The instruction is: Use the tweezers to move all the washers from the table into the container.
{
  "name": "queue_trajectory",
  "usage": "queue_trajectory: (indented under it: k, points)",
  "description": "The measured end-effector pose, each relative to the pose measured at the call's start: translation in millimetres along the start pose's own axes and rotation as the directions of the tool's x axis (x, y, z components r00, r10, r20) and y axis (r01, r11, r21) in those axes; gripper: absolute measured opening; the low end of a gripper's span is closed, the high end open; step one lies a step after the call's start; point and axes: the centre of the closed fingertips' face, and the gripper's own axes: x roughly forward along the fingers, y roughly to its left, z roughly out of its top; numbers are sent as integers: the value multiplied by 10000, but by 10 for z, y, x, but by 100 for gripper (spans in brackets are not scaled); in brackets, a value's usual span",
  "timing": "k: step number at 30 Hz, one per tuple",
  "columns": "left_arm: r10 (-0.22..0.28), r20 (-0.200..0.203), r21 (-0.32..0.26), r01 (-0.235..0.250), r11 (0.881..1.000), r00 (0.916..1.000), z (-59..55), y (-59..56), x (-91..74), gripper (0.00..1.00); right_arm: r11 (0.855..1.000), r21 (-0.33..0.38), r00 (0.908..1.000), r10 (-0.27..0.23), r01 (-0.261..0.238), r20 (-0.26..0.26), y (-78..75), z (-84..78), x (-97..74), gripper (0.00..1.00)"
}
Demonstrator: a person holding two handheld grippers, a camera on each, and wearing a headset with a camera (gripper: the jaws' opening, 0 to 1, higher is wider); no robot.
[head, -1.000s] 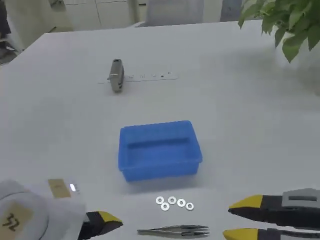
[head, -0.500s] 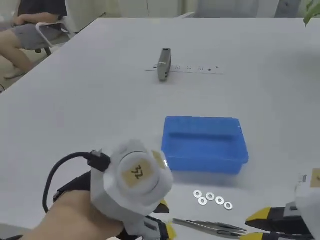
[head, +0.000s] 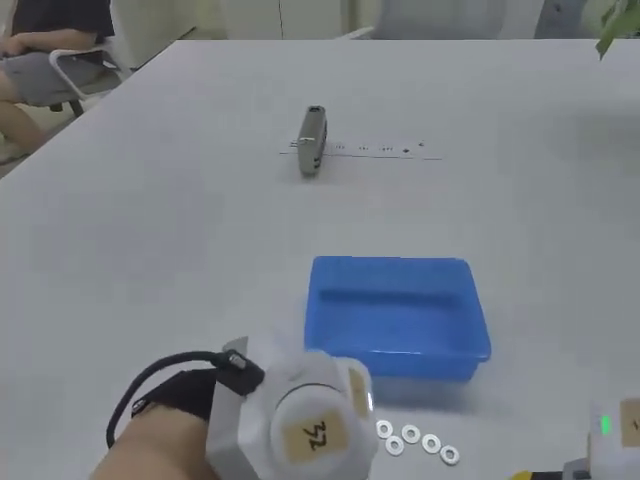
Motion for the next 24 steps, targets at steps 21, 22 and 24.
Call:
queue_trajectory:
  k: [21, 22, 24]
  points:
    - [-258, 2657, 935, 9, 9956, 9637, 654, -101, -784, 0, 9746, -2100, 9932, 940, -776, 692, -2, 438, 198, 6]
    - [-116, 2629, 1011, -156, 9948, 9647, 662, -76, -805, 0, 9797, -1860, 9919, 917, -740, 881, -20, 490, 205, 7]
    - [5, 2609, 1079, -297, 9937, 9654, 682, -26, -842, 0, 9844, -1581, 9890, 954, -769, 1133, -43, 558, 220, 6]
